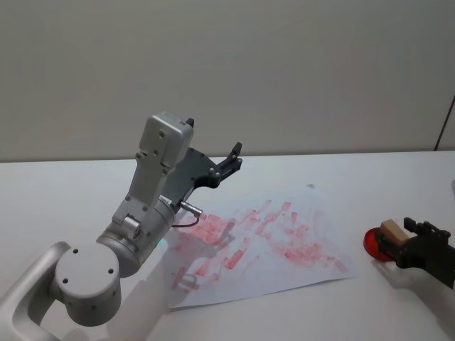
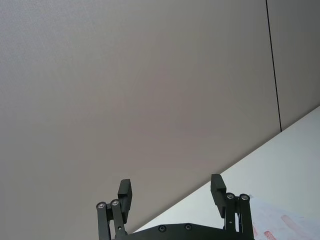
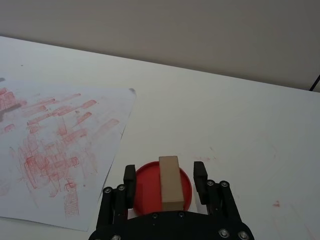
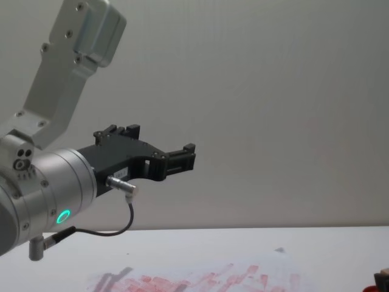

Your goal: Use the one hand to pick up the stamp and affix it onto the A4 paper.

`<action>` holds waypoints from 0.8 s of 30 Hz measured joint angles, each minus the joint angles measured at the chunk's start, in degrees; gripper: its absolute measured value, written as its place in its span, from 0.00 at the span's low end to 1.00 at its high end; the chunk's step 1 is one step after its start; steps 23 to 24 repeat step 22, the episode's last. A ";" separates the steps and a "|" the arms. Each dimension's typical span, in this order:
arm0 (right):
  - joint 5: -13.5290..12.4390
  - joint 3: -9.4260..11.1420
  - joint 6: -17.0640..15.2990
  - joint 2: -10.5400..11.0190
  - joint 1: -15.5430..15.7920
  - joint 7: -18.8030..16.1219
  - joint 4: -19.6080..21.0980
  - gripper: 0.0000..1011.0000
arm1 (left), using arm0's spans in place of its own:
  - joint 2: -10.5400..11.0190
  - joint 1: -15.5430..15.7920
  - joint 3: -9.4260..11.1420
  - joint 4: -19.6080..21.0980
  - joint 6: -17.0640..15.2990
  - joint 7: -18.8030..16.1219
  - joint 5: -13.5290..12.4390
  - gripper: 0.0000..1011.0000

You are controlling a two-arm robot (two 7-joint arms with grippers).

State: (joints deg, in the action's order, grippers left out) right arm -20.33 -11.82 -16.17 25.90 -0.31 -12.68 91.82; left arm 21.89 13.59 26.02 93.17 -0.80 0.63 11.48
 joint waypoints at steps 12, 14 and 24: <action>0.05 -0.04 -0.14 -0.06 -0.06 -0.09 -0.09 0.98 | 0.00 0.00 0.00 0.00 0.00 0.00 0.00 0.99; 0.05 -0.04 -0.16 -0.07 -0.07 -0.10 -0.10 0.99 | 0.00 0.00 0.00 0.00 0.00 0.00 0.00 0.99; 0.05 -0.04 -0.21 -0.08 -0.10 -0.13 -0.12 0.99 | 0.00 0.00 0.00 0.00 0.00 0.00 0.00 0.99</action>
